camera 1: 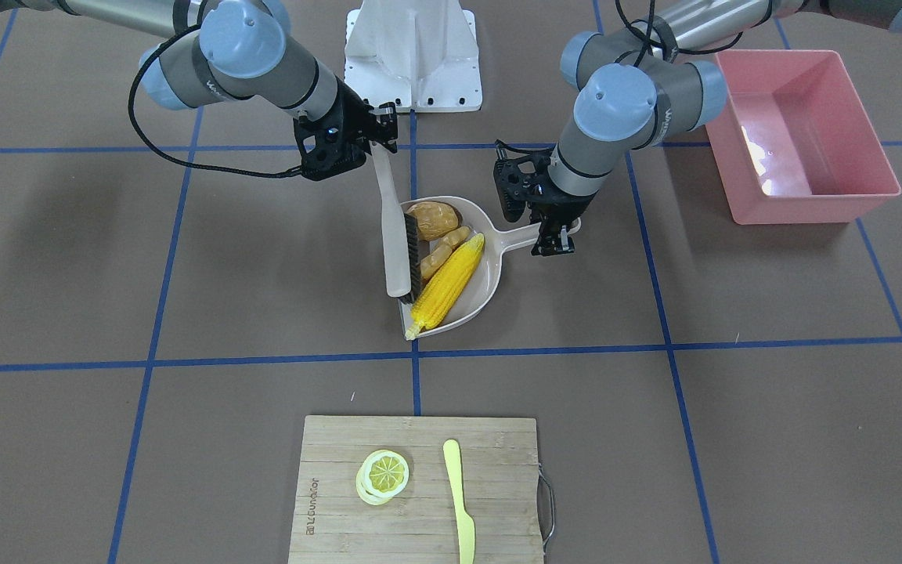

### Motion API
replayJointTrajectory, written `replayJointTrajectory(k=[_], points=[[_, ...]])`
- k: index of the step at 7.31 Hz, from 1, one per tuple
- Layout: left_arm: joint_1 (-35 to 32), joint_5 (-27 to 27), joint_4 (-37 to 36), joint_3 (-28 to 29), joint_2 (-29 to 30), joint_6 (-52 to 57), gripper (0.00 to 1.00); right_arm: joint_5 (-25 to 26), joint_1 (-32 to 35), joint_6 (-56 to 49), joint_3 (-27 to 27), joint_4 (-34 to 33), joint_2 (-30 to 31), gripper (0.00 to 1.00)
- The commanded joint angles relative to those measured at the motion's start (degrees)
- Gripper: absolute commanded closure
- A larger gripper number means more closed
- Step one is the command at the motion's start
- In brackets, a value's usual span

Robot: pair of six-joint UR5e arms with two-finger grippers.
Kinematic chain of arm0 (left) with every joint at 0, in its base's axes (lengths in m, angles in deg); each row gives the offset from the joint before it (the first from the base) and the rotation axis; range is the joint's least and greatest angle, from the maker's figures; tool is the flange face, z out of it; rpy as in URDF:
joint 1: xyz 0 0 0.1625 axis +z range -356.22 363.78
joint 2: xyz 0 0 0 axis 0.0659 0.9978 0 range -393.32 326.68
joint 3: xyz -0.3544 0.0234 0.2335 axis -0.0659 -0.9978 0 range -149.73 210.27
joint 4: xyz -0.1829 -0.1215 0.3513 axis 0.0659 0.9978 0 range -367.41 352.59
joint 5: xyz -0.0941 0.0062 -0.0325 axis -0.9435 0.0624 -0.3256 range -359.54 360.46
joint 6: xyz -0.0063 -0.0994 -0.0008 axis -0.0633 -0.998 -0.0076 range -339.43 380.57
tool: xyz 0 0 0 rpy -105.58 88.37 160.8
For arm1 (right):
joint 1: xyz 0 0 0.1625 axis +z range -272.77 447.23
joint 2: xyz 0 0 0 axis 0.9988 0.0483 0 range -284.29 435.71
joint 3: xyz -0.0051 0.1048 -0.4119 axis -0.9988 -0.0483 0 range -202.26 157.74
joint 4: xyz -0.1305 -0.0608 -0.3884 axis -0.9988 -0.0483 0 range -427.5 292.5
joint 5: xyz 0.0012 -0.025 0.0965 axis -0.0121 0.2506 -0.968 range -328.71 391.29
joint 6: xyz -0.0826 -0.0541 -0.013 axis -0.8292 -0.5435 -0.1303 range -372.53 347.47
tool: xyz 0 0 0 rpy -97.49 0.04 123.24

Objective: Sweep and dump trash into bin
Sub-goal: 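Sweep the remaining ginger into the dustpan with the right gripper's brush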

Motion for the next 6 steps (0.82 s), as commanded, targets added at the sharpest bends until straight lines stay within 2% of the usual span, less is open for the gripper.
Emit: replayJointTrajectory(k=[1,3,6], points=[[-0.06,0.61,8.47,-0.03,-2.9,-5.13,1.0,-0.18,2.09,-0.09,5.52,-7.59,0.45,1.0],[-0.06,0.88,17.25,-0.29,-5.97,-10.83,1.0,-0.62,6.39,-1.66,9.58,-14.63,0.8,1.0],[-0.06,2.81,29.65,-0.29,-8.79,-20.49,1.0,-7.46,21.56,-20.05,10.56,-21.23,8.07,1.0]])
